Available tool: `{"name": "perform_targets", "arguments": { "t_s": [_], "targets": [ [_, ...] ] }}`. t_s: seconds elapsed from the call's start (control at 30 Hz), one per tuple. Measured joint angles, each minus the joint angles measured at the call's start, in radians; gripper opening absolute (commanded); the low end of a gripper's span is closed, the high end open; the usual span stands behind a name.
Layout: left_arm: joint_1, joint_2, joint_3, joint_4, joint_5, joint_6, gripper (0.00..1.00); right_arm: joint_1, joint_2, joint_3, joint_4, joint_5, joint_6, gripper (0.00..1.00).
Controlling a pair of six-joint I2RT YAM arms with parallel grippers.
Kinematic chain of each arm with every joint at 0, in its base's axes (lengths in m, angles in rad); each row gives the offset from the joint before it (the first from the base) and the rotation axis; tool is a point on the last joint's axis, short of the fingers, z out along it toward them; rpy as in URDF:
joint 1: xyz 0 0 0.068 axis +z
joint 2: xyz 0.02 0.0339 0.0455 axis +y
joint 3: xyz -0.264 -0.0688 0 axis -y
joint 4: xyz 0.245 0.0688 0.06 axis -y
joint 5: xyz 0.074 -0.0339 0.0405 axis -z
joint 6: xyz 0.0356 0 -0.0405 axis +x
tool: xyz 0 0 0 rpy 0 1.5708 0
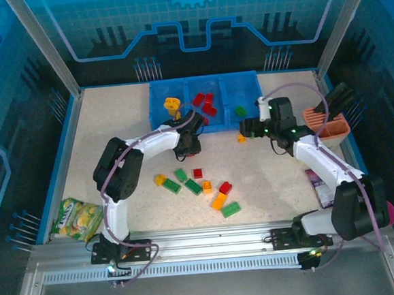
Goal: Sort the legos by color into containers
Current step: Pick up the lego from the center of the table, then place the lego in the container.
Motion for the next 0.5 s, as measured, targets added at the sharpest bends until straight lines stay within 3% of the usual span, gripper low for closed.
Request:
{"name": "perform_targets", "arguments": {
  "t_s": [0.2, 0.5],
  "targets": [
    [-0.035, -0.037, 0.127, -0.050, 0.010, 0.060, 0.20, -0.052, 0.075, -0.053, 0.013, -0.051, 0.087, 0.79],
    [-0.005, 0.001, 0.385, -0.042, 0.000, 0.166, 0.20, -0.054, 0.201, -0.016, 0.055, -0.070, 0.100, 0.79]
  ]
}}
